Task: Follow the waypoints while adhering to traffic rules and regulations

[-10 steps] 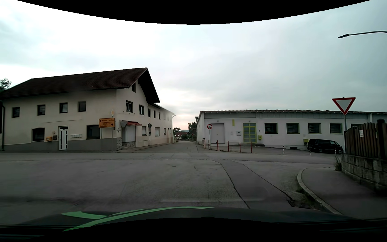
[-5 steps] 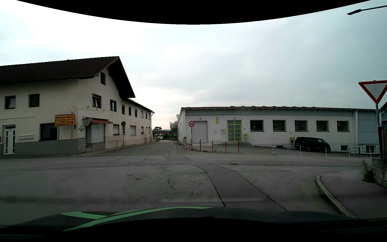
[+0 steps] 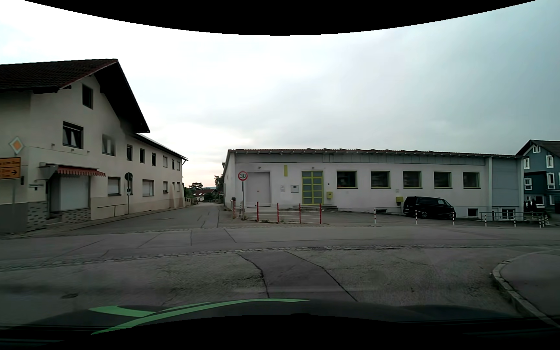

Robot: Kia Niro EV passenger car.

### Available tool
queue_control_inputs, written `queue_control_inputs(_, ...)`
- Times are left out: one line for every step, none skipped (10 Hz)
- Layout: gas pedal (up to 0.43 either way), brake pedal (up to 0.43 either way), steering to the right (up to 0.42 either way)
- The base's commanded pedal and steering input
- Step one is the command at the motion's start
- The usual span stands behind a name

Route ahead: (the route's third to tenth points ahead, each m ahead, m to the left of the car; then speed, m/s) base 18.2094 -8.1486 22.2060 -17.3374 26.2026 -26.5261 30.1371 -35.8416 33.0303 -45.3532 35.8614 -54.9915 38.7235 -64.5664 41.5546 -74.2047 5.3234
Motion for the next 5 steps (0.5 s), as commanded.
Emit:
queue_control_inputs(0.0,0.171,0.193)
queue_control_inputs(0.0,0.165,0.205)
queue_control_inputs(0.0,0.165,0.221)
queue_control_inputs(0.0,0.152,0.236)
queue_control_inputs(0.0,0.085,0.252)
